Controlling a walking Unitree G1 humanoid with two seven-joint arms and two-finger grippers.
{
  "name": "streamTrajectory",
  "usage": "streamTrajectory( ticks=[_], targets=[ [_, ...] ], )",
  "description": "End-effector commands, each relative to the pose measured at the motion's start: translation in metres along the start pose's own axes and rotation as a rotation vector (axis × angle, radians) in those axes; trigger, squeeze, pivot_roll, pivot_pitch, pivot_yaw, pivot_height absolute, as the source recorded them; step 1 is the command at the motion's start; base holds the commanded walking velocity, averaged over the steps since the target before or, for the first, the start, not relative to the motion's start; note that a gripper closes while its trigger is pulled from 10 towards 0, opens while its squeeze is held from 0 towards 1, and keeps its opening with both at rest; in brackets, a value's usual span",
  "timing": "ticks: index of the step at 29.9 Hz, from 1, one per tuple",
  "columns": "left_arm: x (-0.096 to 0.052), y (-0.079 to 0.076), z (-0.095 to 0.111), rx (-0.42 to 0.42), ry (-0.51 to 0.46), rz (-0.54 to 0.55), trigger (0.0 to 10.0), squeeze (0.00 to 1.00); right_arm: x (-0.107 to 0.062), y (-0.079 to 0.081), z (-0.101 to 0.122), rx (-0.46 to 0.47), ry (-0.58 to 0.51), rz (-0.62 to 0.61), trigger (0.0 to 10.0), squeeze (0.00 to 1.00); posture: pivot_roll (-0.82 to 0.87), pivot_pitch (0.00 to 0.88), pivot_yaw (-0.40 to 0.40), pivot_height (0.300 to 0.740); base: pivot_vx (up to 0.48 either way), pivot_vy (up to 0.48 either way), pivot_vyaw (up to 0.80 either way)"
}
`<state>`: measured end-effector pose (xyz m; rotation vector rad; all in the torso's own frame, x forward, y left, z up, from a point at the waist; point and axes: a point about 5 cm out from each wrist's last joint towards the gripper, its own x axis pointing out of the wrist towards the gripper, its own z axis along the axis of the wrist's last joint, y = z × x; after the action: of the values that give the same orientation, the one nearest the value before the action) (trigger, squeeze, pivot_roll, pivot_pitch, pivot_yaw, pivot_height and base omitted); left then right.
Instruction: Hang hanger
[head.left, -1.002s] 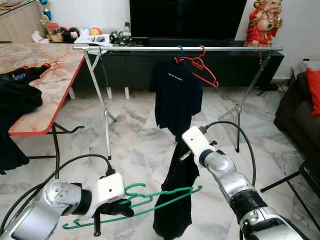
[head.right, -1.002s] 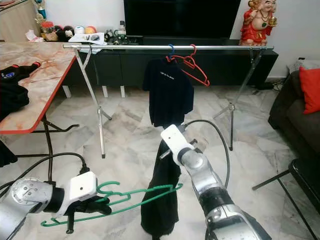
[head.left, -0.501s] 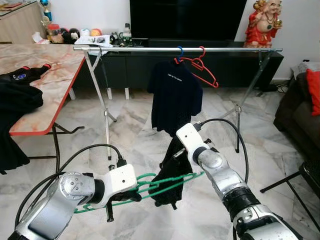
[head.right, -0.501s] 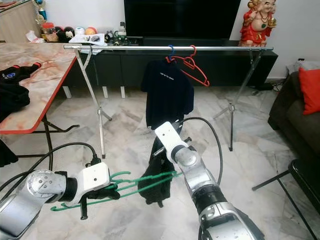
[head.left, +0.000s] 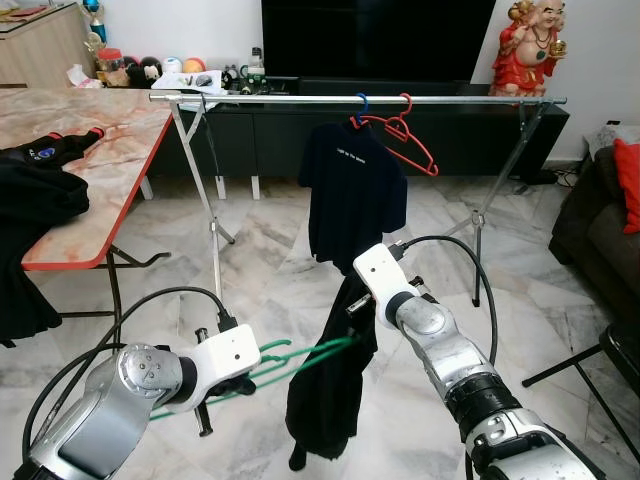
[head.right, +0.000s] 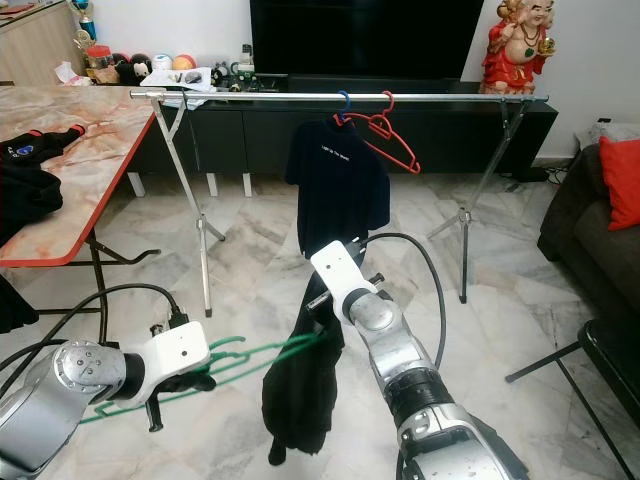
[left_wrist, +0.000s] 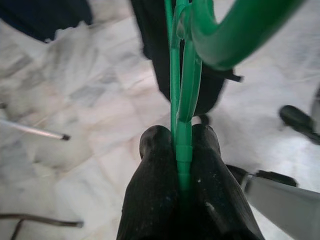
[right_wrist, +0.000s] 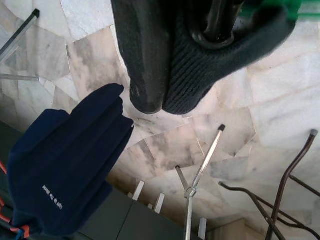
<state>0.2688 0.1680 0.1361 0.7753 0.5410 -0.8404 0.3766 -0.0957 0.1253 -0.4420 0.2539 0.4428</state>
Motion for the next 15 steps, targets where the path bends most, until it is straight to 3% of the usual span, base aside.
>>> streamTrajectory(
  ticks=[1,12,15],
  targets=[
    [0.001,0.004,0.000,0.008,0.026,0.040,10.0,0.00,0.000,-0.007,0.024,0.009,-0.078,-0.025,10.0,0.00,0.10,0.006,-0.020,0.740,0.000,0.000,0.00],
    [0.005,0.002,0.017,-0.012,-0.077,0.042,10.0,0.00,-0.002,0.007,0.033,0.059,-0.116,0.014,10.0,0.00,0.10,0.008,-0.019,0.740,0.000,0.000,0.00],
    [0.006,0.011,0.028,-0.051,-0.138,0.108,10.0,0.00,-0.004,0.015,0.035,0.088,-0.121,0.023,10.0,0.00,0.10,0.008,-0.018,0.740,0.000,0.000,0.00]
  ],
)
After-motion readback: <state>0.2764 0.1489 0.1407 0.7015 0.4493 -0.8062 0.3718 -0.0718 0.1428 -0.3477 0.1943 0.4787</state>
